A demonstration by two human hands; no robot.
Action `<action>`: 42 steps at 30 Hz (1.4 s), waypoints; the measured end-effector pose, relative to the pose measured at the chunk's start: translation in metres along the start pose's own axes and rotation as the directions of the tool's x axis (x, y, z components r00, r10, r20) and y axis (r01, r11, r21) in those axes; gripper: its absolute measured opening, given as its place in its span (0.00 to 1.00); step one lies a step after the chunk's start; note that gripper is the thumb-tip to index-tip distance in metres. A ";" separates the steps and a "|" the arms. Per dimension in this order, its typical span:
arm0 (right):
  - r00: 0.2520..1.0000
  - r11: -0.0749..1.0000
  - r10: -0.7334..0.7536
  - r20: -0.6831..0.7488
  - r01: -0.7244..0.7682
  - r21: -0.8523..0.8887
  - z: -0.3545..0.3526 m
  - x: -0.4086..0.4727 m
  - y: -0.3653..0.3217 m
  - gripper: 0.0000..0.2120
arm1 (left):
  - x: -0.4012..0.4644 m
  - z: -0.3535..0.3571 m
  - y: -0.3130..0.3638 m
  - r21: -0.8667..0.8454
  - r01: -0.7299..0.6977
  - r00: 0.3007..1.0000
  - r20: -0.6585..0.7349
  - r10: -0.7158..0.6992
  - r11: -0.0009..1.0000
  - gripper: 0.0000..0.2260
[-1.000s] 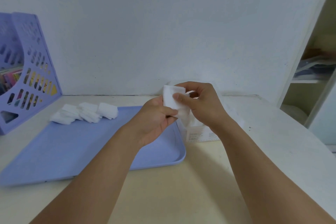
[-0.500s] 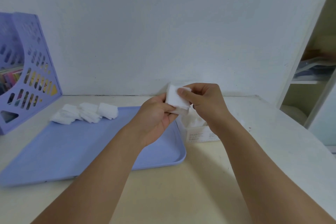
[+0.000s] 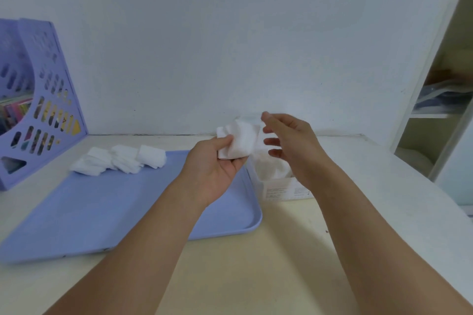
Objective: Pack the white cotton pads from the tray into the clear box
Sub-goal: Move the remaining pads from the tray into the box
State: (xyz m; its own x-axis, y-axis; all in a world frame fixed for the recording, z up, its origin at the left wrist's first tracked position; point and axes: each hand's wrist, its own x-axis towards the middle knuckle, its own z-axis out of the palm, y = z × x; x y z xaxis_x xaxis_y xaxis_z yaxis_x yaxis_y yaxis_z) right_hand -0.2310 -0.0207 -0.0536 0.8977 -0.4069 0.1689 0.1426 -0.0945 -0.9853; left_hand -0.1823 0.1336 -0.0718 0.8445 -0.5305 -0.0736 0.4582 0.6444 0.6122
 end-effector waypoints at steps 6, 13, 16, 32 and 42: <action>0.972 0.999 0.005 0.237 -0.016 0.044 0.004 -0.004 0.005 0.12 | -0.006 0.001 0.002 -0.058 0.057 0.998 0.002 -0.057 0.997 0.13; 0.961 0.989 -0.018 0.276 -0.023 0.146 0.003 -0.002 0.007 0.08 | -0.004 -0.003 0.003 -0.063 0.076 0.997 0.015 -0.075 0.995 0.13; 0.968 0.992 -0.054 0.245 0.024 0.125 0.003 -0.001 0.008 0.10 | -0.001 -0.006 0.001 0.099 0.015 1.000 -0.008 -0.014 0.995 0.14; 0.955 0.988 -0.154 0.253 0.141 0.069 0.009 -0.003 0.012 0.11 | -0.002 -0.001 -0.011 0.605 -0.194 0.980 0.095 0.172 0.772 0.18; 0.952 0.995 -0.097 0.289 0.084 0.059 0.006 -0.001 0.012 0.11 | 0.002 -0.005 -0.008 0.645 -0.186 0.982 0.108 0.153 0.741 0.15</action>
State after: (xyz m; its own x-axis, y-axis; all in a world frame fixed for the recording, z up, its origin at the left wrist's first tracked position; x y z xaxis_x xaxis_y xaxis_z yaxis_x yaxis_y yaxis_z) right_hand -0.2278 -0.0160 -0.0654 0.9615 -0.1160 0.2492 0.2418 -0.0740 -0.9675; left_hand -0.1830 0.1307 -0.0805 0.8697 -0.4819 0.1064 0.0034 0.2213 0.9752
